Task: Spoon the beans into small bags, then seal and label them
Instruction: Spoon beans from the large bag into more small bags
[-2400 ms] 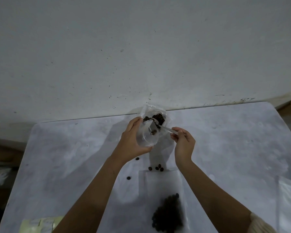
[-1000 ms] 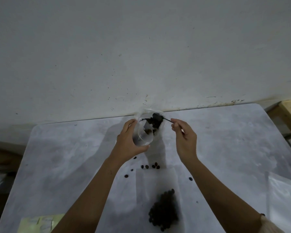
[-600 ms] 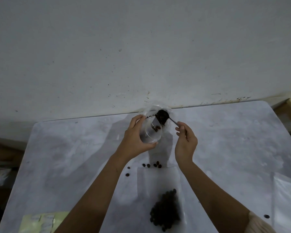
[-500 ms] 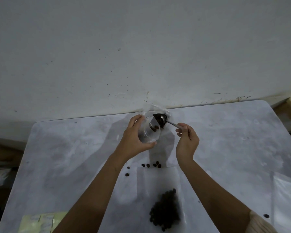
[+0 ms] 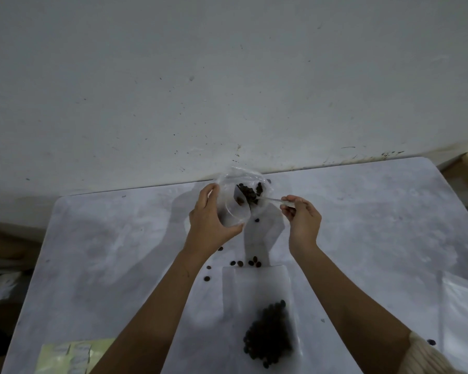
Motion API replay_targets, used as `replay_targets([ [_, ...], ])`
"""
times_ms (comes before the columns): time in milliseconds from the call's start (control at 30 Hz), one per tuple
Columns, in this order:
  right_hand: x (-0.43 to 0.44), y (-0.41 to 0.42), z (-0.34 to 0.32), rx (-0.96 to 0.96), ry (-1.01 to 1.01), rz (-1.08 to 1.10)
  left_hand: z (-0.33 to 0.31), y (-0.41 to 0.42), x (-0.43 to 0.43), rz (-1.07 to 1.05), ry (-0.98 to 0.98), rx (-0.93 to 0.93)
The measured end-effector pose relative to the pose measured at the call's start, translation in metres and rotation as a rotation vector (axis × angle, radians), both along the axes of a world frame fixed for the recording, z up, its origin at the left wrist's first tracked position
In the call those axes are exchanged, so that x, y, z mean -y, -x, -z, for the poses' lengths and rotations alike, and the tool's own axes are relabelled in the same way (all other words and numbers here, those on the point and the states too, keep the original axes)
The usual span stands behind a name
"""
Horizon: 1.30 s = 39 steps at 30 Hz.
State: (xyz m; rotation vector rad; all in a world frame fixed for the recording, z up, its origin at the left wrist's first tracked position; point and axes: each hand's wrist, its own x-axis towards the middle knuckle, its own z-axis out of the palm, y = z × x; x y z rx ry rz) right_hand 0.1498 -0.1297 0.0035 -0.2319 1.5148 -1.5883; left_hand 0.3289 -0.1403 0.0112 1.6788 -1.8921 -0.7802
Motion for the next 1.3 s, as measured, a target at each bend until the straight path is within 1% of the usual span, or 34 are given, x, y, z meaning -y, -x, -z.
replay_targets([
  [133,0.001,0.009,-0.018,-0.094,0.055,-0.015,0.001,-0.001,0.004,-0.066,-0.027,0.115],
  [367,0.001,0.02,-0.051,-0.134,0.161,-0.006,-0.002,-0.001,0.006,-0.041,-0.053,0.162],
  [600,-0.005,0.012,-0.057,-0.253,0.246,-0.245,-0.006,0.001,0.005,0.02,-0.078,0.103],
  [667,-0.006,0.013,-0.057,-0.244,0.272,-0.236,-0.007,-0.001,0.004,0.031,-0.09,0.077],
  [767,-0.007,0.018,-0.056,-0.241,0.285,-0.159,-0.008,-0.006,0.003,0.056,-0.112,0.033],
  [867,-0.008,0.019,-0.049,-0.257,0.257,-0.084,-0.007,-0.011,0.001,0.071,-0.129,-0.033],
  [933,-0.008,0.016,-0.041,-0.252,0.223,-0.087,-0.007,-0.014,-0.001,0.07,-0.137,-0.081],
  [1033,-0.009,0.01,-0.022,-0.256,0.134,-0.186,-0.007,-0.016,-0.004,0.051,-0.138,-0.127],
  [1133,-0.009,0.003,-0.003,-0.287,0.04,-0.377,-0.008,-0.018,-0.008,0.027,-0.122,-0.172],
  [1200,-0.007,-0.002,0.005,-0.359,-0.021,-0.503,-0.008,-0.02,-0.009,0.014,-0.107,-0.199],
  [1300,-0.005,-0.008,0.005,-0.498,-0.08,-0.627,-0.007,-0.023,-0.01,-0.004,-0.102,-0.238],
])
